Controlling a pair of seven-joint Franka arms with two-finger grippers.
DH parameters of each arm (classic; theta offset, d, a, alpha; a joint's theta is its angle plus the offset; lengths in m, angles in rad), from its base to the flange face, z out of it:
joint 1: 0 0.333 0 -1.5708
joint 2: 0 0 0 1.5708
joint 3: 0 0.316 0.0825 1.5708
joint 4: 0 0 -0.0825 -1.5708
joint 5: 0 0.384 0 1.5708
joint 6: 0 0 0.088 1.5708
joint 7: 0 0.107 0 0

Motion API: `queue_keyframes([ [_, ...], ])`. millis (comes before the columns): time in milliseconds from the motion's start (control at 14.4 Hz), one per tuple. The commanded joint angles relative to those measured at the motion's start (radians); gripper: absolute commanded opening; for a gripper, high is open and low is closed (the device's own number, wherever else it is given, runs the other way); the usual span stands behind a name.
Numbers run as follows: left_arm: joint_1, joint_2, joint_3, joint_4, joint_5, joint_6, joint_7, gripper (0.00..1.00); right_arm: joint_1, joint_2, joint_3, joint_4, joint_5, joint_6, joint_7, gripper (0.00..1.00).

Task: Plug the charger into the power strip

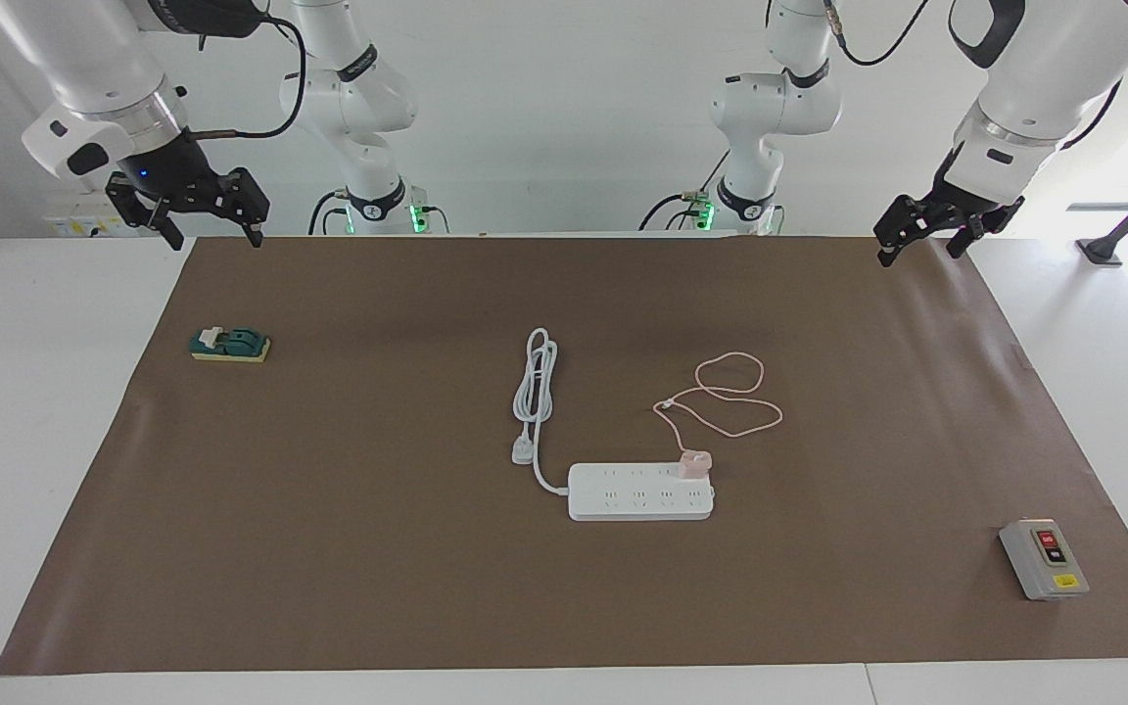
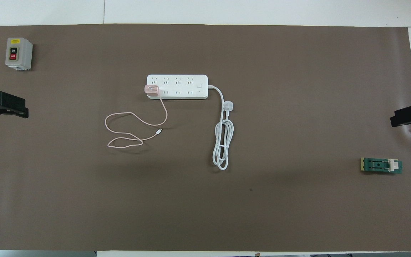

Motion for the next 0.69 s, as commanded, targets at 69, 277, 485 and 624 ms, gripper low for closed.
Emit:
queue_keyframes([
  [69, -0.01, -0.03, 0.004, -0.037, 0.0, 0.036, -0.018, 1.0, -0.019, -0.025, 0.009, -0.028, 0.021, 0.003, -0.021, 1.0],
  [277, -0.01, -0.032, 0.001, -0.037, -0.01, 0.036, -0.02, 1.0, -0.019, -0.025, 0.009, -0.028, 0.019, 0.003, -0.022, 1.0],
  [485, -0.012, -0.035, -0.005, -0.038, -0.04, 0.025, -0.023, 1.0, -0.018, -0.025, 0.009, -0.028, 0.021, 0.003, -0.022, 1.0],
  [624, -0.012, -0.035, -0.015, -0.037, -0.04, 0.024, -0.02, 1.0, -0.018, -0.025, 0.009, -0.028, 0.019, 0.003, -0.022, 1.0],
])
